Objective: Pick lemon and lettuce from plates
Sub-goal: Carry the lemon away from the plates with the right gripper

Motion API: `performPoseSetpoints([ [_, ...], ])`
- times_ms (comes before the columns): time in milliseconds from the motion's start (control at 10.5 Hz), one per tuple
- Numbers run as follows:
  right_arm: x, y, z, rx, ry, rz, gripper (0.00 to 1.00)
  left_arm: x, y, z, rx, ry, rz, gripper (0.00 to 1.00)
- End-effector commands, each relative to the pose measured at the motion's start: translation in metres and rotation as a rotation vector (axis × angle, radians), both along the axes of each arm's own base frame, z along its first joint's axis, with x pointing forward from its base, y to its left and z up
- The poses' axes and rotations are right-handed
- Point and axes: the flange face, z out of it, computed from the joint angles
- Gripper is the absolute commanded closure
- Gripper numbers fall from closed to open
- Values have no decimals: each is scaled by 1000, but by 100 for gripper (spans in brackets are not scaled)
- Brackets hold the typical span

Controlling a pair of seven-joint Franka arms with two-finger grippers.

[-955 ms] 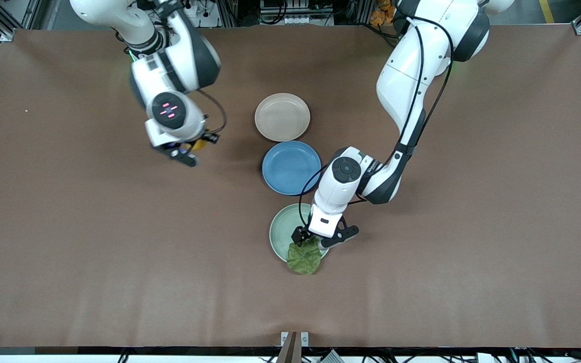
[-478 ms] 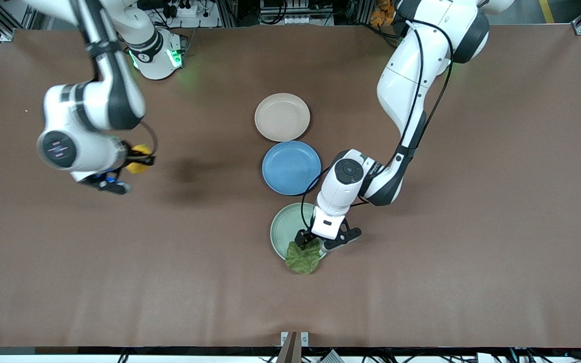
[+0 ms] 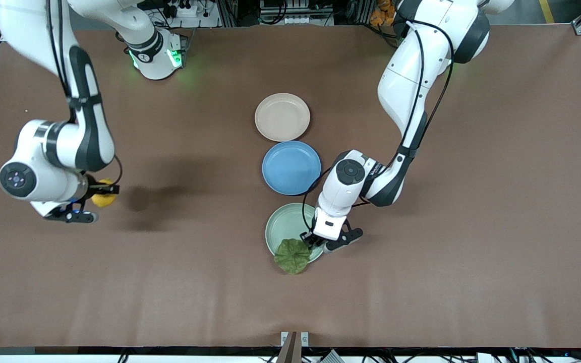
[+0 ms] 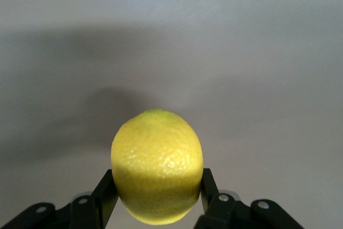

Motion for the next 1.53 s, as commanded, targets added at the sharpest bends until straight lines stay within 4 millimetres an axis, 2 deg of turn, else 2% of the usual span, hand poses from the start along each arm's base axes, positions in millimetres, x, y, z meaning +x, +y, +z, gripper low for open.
performPoseSetpoints([
  [0,36,-8,-9,-24,-26,58,85,2,-3,-7,-23,-3,49,90],
  [287,39,-14,-35,47,-47,-9,80,3,-1,-6,-17,-5,44,95],
  [382,38,-16,-46,82,-49,-42,69,4,0,-5,-18,-6,44,96],
  [573,43,-23,-60,79,-97,-51,10,10,6,3,-21,-15,52,99],
  [669,43,-24,-60,86,-96,-33,0,11,8,6,-22,-15,55,100],
  [860,44,-24,-58,87,-98,-30,0,16,12,17,-20,-27,52,100],
  [1146,44,-23,-58,88,-95,-29,0,16,13,18,-18,-24,50,100],
  [1433,42,-32,-59,87,-94,-38,0,16,15,21,-11,-11,54,100],
])
